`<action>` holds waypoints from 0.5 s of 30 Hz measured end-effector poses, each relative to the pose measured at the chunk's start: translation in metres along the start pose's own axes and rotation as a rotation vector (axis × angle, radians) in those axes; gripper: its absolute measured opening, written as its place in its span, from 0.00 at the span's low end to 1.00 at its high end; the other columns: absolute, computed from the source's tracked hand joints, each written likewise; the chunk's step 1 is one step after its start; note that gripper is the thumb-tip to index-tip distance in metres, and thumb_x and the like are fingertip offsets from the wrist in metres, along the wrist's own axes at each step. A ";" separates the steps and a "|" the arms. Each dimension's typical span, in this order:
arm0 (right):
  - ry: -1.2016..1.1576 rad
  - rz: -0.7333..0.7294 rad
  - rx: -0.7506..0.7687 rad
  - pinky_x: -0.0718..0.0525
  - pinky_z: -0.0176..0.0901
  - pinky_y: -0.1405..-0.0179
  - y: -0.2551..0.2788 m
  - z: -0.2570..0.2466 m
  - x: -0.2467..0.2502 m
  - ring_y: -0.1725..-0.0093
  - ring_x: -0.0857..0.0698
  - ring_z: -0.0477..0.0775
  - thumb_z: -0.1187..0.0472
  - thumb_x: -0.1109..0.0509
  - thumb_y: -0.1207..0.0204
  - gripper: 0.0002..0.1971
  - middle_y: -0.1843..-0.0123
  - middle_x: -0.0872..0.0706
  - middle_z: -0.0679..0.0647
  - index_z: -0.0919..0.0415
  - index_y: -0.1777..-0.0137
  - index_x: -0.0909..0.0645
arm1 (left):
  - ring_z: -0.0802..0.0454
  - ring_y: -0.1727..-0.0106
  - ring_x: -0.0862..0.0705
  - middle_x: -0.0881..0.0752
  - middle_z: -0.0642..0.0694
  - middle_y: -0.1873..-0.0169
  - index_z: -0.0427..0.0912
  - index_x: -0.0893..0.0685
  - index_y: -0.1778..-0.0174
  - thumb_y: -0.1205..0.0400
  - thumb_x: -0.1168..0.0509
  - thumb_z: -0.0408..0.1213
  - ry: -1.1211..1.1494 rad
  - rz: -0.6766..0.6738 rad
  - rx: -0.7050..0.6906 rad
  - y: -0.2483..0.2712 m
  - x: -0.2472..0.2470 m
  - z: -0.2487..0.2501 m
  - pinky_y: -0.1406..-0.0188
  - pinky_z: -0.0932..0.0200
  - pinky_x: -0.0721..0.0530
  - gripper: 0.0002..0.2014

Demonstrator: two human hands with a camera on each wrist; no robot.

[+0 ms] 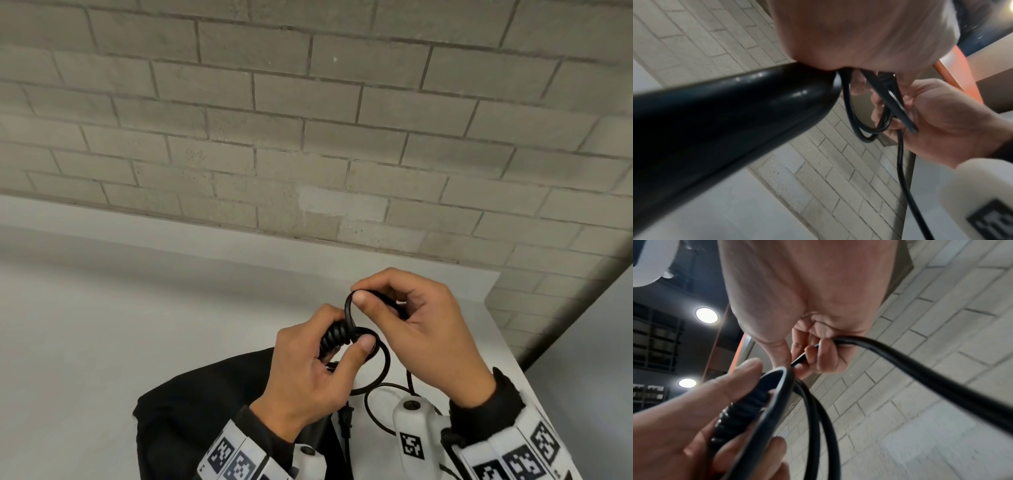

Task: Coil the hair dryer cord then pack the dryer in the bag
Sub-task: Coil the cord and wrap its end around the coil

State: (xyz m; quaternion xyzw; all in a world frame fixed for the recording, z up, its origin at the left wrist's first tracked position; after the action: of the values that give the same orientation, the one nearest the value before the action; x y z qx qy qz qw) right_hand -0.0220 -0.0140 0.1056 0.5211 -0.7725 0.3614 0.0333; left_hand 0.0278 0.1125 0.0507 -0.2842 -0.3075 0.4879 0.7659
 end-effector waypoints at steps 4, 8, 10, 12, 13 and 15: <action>-0.117 -0.006 -0.115 0.16 0.42 0.59 0.004 0.020 -0.006 0.62 0.13 0.49 0.59 0.26 0.25 0.03 0.64 0.10 0.48 0.53 0.59 0.11 | 0.67 0.78 0.31 0.31 0.68 0.77 0.45 0.21 0.60 0.16 0.38 0.55 -0.001 0.033 -0.004 0.002 0.001 -0.002 0.74 0.72 0.33 0.16; -0.304 -0.034 -0.226 0.21 0.39 0.65 0.015 0.038 -0.013 0.69 0.20 0.46 0.58 0.28 0.24 0.08 0.70 0.15 0.50 0.59 0.62 0.12 | 0.68 0.77 0.30 0.31 0.69 0.76 0.46 0.19 0.59 0.15 0.40 0.55 -0.021 0.074 -0.018 0.002 0.003 -0.004 0.73 0.74 0.33 0.17; -0.368 -0.030 -0.205 0.18 0.38 0.62 0.022 0.042 -0.016 0.66 0.15 0.46 0.58 0.30 0.23 0.10 0.67 0.12 0.52 0.60 0.60 0.11 | 0.69 0.77 0.30 0.30 0.68 0.75 0.46 0.19 0.58 0.15 0.40 0.55 -0.011 0.087 -0.020 0.002 0.003 -0.004 0.72 0.75 0.32 0.17; -0.400 -0.044 -0.143 0.14 0.41 0.50 0.030 0.045 -0.018 0.53 0.09 0.51 0.55 0.34 0.18 0.13 0.56 0.08 0.56 0.61 0.52 0.10 | 0.66 0.77 0.27 0.26 0.63 0.77 0.45 0.19 0.58 0.15 0.41 0.56 0.018 0.099 -0.024 0.003 0.003 -0.005 0.74 0.73 0.31 0.18; -0.415 -0.059 -0.110 0.14 0.43 0.45 0.033 0.047 -0.020 0.47 0.09 0.54 0.51 0.34 0.18 0.15 0.51 0.08 0.56 0.59 0.47 0.11 | 0.63 0.77 0.25 0.23 0.59 0.77 0.44 0.18 0.57 0.15 0.41 0.56 0.030 0.099 -0.029 0.004 0.002 -0.005 0.76 0.70 0.29 0.18; -0.441 -0.097 -0.055 0.15 0.46 0.42 0.040 0.050 -0.021 0.43 0.11 0.59 0.42 0.34 0.21 0.21 0.46 0.09 0.56 0.57 0.41 0.13 | 0.57 0.78 0.24 0.21 0.51 0.77 0.45 0.18 0.57 0.14 0.42 0.56 0.034 0.089 -0.040 0.005 0.000 -0.004 0.79 0.62 0.27 0.19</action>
State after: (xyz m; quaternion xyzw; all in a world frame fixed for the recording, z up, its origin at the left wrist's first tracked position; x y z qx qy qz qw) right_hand -0.0295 -0.0196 0.0394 0.6229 -0.7448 0.2154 -0.1047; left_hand 0.0279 0.1138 0.0446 -0.3214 -0.2911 0.5104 0.7426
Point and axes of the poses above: each hand's wrist, its own y-axis away from the middle knuckle, its own x-axis out of the back of the hand, z = x × y, the point moved 5 cm from there along -y, towards the middle knuckle
